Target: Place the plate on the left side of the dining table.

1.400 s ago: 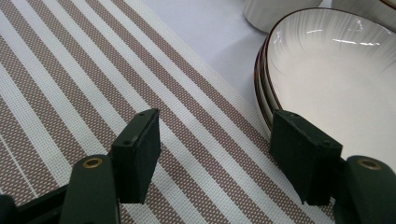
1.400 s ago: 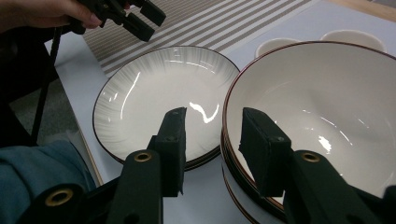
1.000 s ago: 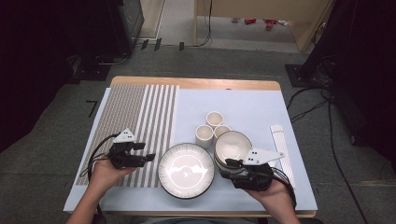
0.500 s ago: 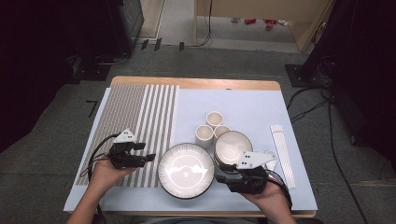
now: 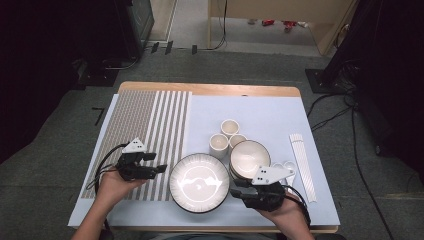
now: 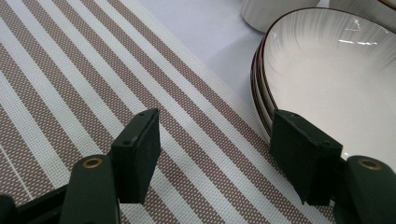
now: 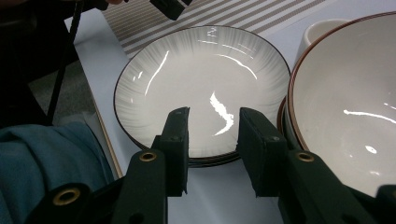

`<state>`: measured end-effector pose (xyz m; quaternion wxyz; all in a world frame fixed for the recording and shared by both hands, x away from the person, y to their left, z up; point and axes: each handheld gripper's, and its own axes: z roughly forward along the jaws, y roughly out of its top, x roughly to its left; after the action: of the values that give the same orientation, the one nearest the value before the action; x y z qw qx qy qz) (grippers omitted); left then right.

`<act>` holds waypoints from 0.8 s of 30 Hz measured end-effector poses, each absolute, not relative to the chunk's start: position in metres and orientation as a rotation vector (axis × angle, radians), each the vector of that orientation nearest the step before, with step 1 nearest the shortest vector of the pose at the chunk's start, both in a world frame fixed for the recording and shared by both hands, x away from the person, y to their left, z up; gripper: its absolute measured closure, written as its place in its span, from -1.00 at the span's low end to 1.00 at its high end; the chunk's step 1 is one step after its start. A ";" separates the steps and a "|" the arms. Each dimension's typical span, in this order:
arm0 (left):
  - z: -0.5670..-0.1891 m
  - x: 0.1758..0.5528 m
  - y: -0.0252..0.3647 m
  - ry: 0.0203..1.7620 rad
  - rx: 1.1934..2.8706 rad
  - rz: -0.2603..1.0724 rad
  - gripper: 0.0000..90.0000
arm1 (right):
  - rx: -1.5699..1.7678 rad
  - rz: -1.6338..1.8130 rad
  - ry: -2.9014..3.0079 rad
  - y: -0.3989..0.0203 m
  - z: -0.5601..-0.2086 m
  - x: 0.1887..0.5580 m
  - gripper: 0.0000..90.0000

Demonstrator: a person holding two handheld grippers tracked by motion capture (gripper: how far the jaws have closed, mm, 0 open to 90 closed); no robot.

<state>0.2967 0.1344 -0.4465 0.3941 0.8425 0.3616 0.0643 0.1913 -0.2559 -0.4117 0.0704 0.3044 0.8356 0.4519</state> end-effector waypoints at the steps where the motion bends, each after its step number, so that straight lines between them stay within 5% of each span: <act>1: -0.447 0.297 0.134 0.917 2.137 0.162 -0.24 | 0.916 1.357 2.517 -0.256 -0.413 0.191 0.42; 24: -0.447 0.297 0.132 0.913 2.135 0.157 -0.23 | 0.939 1.342 2.533 -0.254 -0.422 0.194 0.35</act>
<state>0.2966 0.1324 -0.4466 0.3959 0.8424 0.3602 0.0618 0.1936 -0.2545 -0.4223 0.0625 0.3107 0.8381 0.4439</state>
